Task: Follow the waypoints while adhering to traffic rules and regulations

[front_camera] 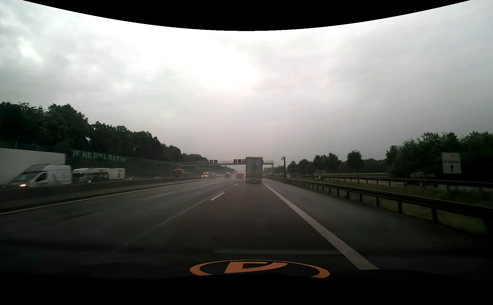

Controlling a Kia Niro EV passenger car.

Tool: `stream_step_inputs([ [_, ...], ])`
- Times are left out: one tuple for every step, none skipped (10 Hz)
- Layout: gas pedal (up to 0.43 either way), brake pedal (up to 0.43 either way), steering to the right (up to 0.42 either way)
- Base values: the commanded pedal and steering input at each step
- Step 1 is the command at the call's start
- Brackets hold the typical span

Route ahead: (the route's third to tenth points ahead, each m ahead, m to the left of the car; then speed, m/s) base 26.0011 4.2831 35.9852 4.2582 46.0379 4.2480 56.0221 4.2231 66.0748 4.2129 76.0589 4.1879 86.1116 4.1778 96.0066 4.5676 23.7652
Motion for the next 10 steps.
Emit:
stream_step_inputs([
  [0.138, 0.000, -0.003],
  [0.138, 0.000, -0.003],
  [0.138, 0.000, -0.003],
  [0.138, 0.000, -0.003],
  [0.138, 0.000, -0.003],
  [0.138, 0.000, -0.003],
  [0.138, 0.000, -0.003],
  [0.138, 0.000, -0.004],
  [0.138, 0.000, -0.004],
  [0.138, 0.000, -0.003],
])
